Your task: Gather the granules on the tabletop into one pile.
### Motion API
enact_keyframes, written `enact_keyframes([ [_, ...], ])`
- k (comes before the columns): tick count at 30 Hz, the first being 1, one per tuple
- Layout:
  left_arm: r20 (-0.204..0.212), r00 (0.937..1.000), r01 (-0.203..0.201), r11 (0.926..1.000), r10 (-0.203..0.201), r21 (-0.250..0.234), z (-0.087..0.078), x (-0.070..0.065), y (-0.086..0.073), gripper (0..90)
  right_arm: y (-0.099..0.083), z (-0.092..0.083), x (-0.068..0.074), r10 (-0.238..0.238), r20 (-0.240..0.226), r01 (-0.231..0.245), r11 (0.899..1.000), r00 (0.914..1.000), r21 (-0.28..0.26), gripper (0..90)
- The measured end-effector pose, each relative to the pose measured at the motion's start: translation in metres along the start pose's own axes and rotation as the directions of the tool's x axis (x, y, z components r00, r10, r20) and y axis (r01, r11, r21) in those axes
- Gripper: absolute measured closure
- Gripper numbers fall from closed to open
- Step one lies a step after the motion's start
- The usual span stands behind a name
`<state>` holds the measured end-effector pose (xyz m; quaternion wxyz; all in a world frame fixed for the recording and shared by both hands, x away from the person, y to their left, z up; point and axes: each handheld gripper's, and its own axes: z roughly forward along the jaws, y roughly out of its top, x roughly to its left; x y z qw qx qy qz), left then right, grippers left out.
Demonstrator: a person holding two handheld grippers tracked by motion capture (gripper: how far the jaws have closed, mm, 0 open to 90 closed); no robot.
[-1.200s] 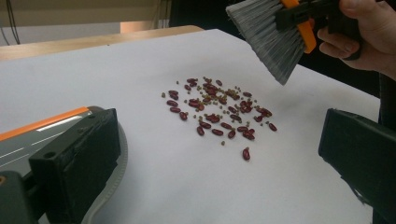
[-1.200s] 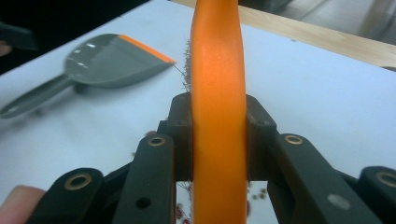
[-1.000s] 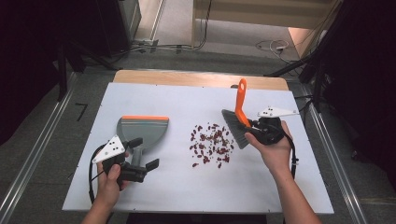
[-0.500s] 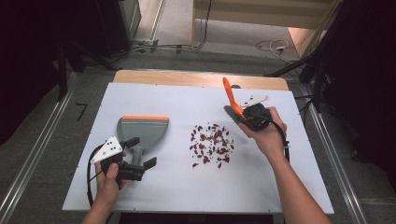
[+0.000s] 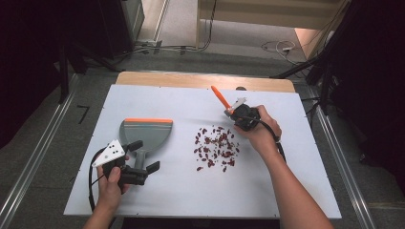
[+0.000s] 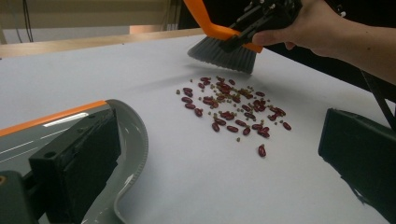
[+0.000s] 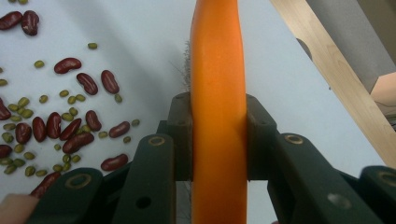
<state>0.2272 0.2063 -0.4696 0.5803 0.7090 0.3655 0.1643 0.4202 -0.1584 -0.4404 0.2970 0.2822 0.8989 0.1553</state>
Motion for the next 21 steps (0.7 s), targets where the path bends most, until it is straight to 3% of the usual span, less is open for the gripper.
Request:
enact_keyframes([
  [3, 0.002, 1.0000, -0.001, 1.0000, 0.001, 0.002, 0.001, 0.000, 0.000, 0.0, 0.004, 0.006, 0.010, -0.054, 0.011, 0.053, 0.998, 0.9985, 0.021, 68.3],
  [12, 0.001, 1.0000, 0.001, 1.0000, -0.001, 0.000, 0.002, 0.001, 0.000, 0.0, 0.007, 0.007, 0.036, -0.154, -0.047, 0.156, 0.987, 0.9869, 0.038, 68.3],
  [16, -0.001, 1.0000, 0.002, 1.0000, -0.002, -0.001, 0.003, 0.001, 0.000, 0.0, 0.004, 0.003, 0.039, -0.139, -0.092, 0.142, 0.990, 0.9860, 0.025, 68.1],
  [21, -0.003, 1.0000, 0.003, 1.0000, -0.003, 0.002, 0.003, 0.001, 0.000, 0.0, 0.001, -0.003, 0.045, -0.157, -0.132, 0.160, 0.987, 0.9788, 0.016, 67.8],
])
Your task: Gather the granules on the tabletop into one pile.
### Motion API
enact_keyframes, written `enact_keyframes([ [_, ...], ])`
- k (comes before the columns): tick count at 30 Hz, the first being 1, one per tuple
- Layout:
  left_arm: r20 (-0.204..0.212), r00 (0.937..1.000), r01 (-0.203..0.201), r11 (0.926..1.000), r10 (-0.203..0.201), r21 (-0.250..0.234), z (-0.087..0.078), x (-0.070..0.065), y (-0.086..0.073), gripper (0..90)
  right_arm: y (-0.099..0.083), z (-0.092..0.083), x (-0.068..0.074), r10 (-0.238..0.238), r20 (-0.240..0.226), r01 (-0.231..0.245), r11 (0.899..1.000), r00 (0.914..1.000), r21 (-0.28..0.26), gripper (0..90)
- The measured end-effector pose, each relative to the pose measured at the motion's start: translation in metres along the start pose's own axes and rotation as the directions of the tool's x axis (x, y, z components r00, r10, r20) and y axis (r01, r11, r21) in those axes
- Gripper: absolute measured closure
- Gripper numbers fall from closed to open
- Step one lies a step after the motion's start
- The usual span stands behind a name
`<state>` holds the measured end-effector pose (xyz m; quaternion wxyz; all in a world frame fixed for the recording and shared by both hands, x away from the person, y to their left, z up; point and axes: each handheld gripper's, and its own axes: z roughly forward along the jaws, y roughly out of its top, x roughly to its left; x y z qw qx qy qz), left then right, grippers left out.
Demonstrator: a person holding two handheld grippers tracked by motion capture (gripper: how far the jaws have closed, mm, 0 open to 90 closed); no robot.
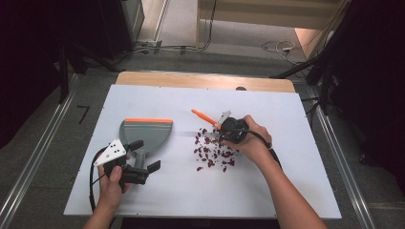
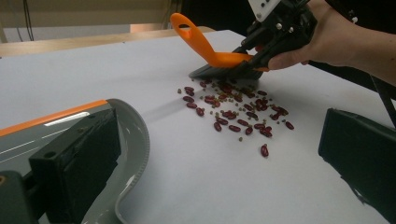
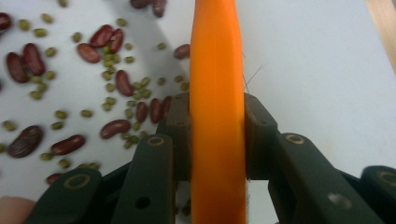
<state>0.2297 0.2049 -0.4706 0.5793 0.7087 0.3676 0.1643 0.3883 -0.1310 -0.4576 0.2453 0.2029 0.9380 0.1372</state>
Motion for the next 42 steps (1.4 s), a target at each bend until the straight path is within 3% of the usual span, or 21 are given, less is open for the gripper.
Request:
enact_keyframes([
  [11, -0.008, 1.0000, 0.003, 1.0000, -0.003, 0.001, -0.001, 0.001, 0.000, 0.0, -0.007, -0.011, 0.019, -0.042, -0.047, 0.042, 0.999, 0.9980, -0.009, 67.4],
  [21, -0.010, 0.9999, 0.004, 1.0000, -0.004, 0.002, -0.001, 0.001, 0.001, 0.0, -0.010, -0.023, 0.027, -0.102, -0.099, 0.100, 0.995, 0.9899, -0.021, 67.5],
  [24, -0.010, 0.9999, 0.002, 1.0000, -0.002, -0.001, -0.002, 0.001, 0.001, 0.0, -0.011, -0.029, 0.022, -0.125, -0.080, 0.123, 0.992, 0.9889, -0.030, 68.1],
  [26, -0.011, 0.9999, 0.001, 1.0000, -0.001, 0.001, -0.002, 0.002, 0.001, 0.0, -0.010, -0.033, 0.016, -0.091, -0.081, 0.087, 0.995, 0.9926, -0.050, 68.5],
  [28, -0.012, 0.9999, 0.002, 1.0000, -0.002, 0.002, -0.002, 0.002, 0.001, 0.0, -0.008, -0.037, 0.008, -0.092, -0.056, 0.088, 0.993, 0.9942, -0.080, 68.5],
  [33, -0.014, 0.9999, 0.002, 1.0000, -0.002, 0.003, -0.002, 0.002, 0.001, 0.0, 0.011, -0.041, -0.008, -0.107, -0.022, 0.104, 0.987, 0.9940, -0.123, 68.6],
  [35, -0.015, 0.9999, 0.003, 1.0000, -0.002, 0.005, -0.002, 0.003, 0.001, 0.0, 0.022, -0.036, -0.012, -0.118, -0.012, 0.116, 0.985, 0.9929, -0.130, 68.6],
  [37, -0.017, 0.9999, 0.003, 1.0000, -0.003, 0.005, -0.003, 0.003, 0.001, 0.0, 0.029, -0.026, -0.014, -0.186, 0.024, 0.187, 0.969, 0.9822, -0.163, 68.6],
  [38, -0.017, 0.9999, 0.001, 1.0000, -0.001, 0.003, -0.003, 0.003, 0.001, 0.0, 0.033, -0.020, -0.015, -0.203, 0.028, 0.205, 0.965, 0.9787, -0.163, 68.6],
  [42, -0.019, 0.9998, 0.001, 1.0000, -0.001, 0.000, -0.005, 0.004, 0.001, 0.0, 0.047, 0.003, -0.012, -0.220, 0.042, 0.224, 0.962, 0.9746, -0.155, 68.6],
])
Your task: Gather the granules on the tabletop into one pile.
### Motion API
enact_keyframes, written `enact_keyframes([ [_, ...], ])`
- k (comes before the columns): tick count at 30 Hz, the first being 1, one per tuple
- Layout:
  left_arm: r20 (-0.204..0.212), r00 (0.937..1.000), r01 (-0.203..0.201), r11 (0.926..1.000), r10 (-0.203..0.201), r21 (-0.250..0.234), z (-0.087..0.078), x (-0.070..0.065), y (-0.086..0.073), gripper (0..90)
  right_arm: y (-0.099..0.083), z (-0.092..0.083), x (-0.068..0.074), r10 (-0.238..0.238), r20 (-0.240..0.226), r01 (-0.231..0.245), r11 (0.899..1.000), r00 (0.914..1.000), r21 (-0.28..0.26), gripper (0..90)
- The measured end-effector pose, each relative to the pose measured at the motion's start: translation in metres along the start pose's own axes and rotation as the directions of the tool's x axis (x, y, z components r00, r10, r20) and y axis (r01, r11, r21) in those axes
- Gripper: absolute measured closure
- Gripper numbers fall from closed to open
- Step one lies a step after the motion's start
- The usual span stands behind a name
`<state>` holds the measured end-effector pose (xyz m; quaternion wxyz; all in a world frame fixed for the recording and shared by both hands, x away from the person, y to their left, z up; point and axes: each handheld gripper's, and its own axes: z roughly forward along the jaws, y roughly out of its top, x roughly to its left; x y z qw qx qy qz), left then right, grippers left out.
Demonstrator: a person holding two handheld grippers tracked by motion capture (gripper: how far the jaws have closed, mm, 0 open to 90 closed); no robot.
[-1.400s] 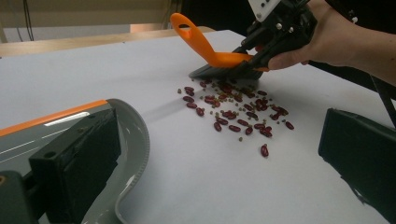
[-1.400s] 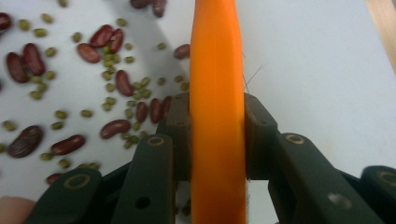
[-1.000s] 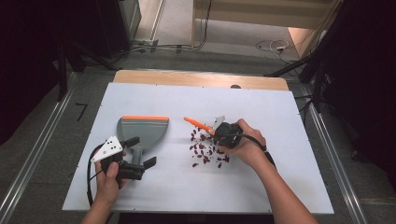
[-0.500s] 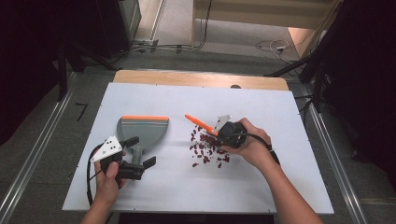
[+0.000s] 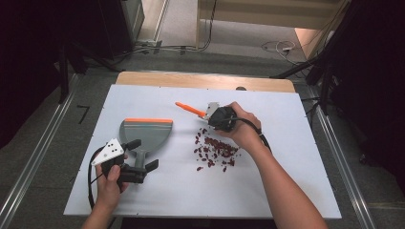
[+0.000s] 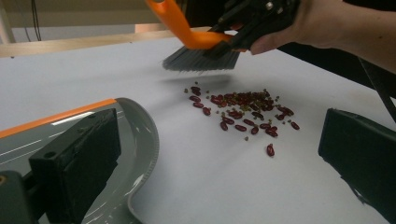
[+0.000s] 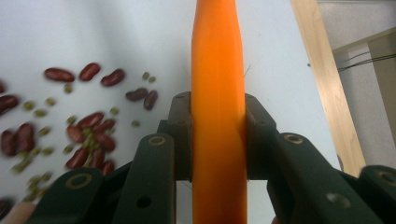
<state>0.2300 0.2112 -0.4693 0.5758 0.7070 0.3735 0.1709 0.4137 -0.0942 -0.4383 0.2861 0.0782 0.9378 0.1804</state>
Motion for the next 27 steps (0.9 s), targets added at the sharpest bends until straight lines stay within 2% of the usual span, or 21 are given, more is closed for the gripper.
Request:
enact_keyframes([
  [2, 0.000, 1.0000, 0.006, 1.0000, -0.006, 0.000, 0.000, 0.001, 0.000, 0.0, 0.004, 0.009, 0.003, -0.006, 0.008, 0.006, 1.000, 1.0000, 0.002, 68.6],
  [4, 0.000, 1.0000, 0.009, 1.0000, -0.009, 0.001, -0.001, 0.001, 0.000, 0.0, 0.006, 0.016, 0.007, -0.024, -0.004, 0.024, 1.000, 0.9997, 0.008, 68.6],
  [6, 0.002, 1.0000, 0.009, 1.0000, -0.009, 0.001, -0.001, 0.001, -0.001, 0.0, 0.007, 0.019, 0.012, -0.015, -0.034, 0.015, 1.000, 0.9993, -0.014, 68.5],
  [8, 0.004, 0.9999, 0.010, 0.9999, -0.010, -0.001, 0.000, 0.001, 0.000, 0.0, 0.008, 0.019, 0.016, -0.027, -0.058, 0.027, 1.000, 0.9979, -0.007, 68.1],
  [9, 0.005, 0.9999, 0.010, 0.9999, -0.010, 0.001, 0.000, 0.001, 0.000, 0.0, 0.007, 0.019, 0.019, -0.047, -0.073, 0.047, 0.999, 0.9962, -0.004, 67.9],
  [13, 0.006, 0.9999, 0.011, 0.9999, -0.011, -0.001, 0.001, 0.000, 0.000, 0.0, 0.004, 0.015, 0.027, -0.099, -0.096, 0.099, 0.995, 0.9904, -0.009, 67.7],
  [15, 0.005, 0.9999, 0.011, 0.9999, -0.011, 0.000, 0.001, 0.000, 0.000, 0.0, 0.001, 0.012, 0.030, -0.100, -0.114, 0.099, 0.995, 0.9884, -0.019, 67.6],
  [21, 0.007, 0.9999, 0.012, 0.9999, -0.012, 0.002, 0.002, -0.001, 0.000, 0.0, -0.005, 0.003, 0.041, -0.141, -0.147, 0.137, 0.990, 0.9791, -0.034, 67.3],
  [26, 0.007, 0.9999, 0.010, 0.9999, -0.010, 0.003, 0.001, -0.001, 0.000, 0.0, -0.008, -0.005, 0.050, -0.168, -0.151, 0.162, 0.986, 0.9743, -0.047, 67.3],
  [27, 0.007, 0.9999, 0.012, 0.9999, -0.012, 0.002, 0.001, -0.001, 0.000, 0.0, -0.009, -0.006, 0.052, -0.173, -0.166, 0.167, 0.985, 0.9709, -0.050, 67.2],
])
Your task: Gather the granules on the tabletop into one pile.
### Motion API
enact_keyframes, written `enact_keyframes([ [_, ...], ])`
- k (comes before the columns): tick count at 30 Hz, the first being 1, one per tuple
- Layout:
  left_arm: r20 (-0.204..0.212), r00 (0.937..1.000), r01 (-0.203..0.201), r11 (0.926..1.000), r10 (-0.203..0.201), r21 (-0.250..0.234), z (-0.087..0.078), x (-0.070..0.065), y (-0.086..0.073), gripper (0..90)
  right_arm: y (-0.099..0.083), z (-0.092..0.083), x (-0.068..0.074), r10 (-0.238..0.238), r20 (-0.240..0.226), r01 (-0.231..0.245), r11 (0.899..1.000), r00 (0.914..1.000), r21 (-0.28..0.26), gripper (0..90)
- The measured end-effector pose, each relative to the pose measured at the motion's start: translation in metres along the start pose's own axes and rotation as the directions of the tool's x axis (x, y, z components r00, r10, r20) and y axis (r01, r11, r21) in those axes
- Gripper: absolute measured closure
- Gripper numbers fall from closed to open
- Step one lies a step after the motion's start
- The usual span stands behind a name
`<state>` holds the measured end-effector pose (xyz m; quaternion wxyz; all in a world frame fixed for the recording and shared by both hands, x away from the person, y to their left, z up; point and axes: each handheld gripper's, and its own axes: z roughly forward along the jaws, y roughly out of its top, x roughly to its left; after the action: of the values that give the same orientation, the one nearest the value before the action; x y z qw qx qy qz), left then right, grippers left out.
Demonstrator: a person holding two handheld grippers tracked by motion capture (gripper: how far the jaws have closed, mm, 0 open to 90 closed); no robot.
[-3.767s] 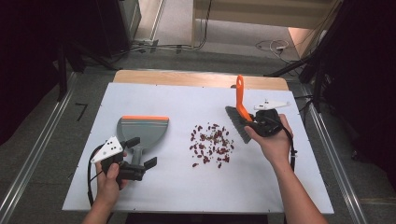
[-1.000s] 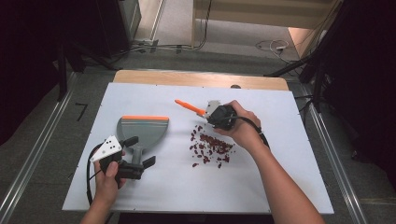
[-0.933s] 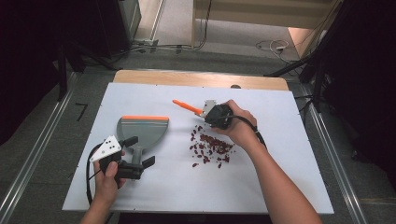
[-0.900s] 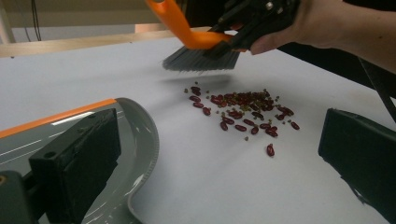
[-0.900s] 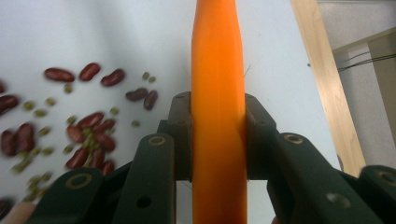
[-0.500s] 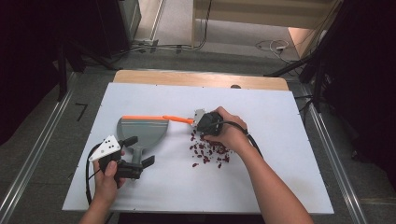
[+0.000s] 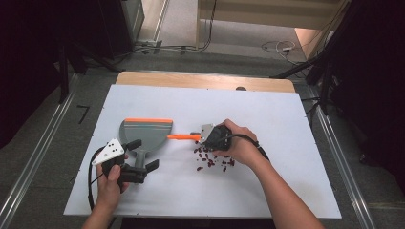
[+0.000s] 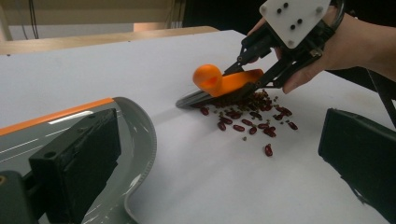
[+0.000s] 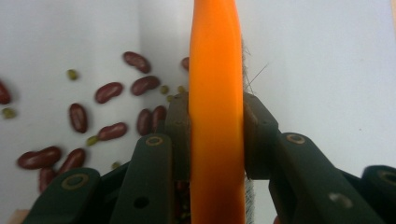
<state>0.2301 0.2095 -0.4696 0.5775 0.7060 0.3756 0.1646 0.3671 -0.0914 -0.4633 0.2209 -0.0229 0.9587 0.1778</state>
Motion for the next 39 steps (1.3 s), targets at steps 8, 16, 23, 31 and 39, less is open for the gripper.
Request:
enact_keyframes([
  [8, 0.004, 1.0000, 0.004, 1.0000, -0.004, 0.000, 0.000, 0.000, 0.000, 0.0, -0.004, -0.009, 0.012, -0.022, -0.018, 0.022, 1.000, 0.9996, -0.015, 67.2],
  [16, 0.002, 1.0000, 0.003, 1.0000, -0.003, -0.002, 0.000, -0.001, 0.001, 0.0, -0.006, -0.015, 0.020, -0.036, -0.041, 0.035, 0.999, 0.9985, -0.024, 67.2],
  [23, 0.004, 1.0000, -0.003, 1.0000, 0.003, 0.002, 0.001, -0.002, 0.001, 0.0, -0.005, -0.022, 0.020, -0.018, 0.003, 0.019, 0.999, 0.9998, -0.035, 67.7],
  [31, -0.001, 1.0000, -0.001, 1.0000, 0.001, 0.000, 0.000, -0.001, 0.001, 0.0, 0.004, -0.049, 0.012, 0.150, 0.009, -0.147, 0.981, 0.9887, -0.128, 68.3],
  [39, 0.000, 1.0000, 0.001, 1.0000, -0.001, 0.000, 0.000, -0.002, 0.002, 0.0, 0.023, -0.067, 0.018, 0.448, -0.206, -0.472, 0.878, 0.8702, -0.086, 68.4],
])
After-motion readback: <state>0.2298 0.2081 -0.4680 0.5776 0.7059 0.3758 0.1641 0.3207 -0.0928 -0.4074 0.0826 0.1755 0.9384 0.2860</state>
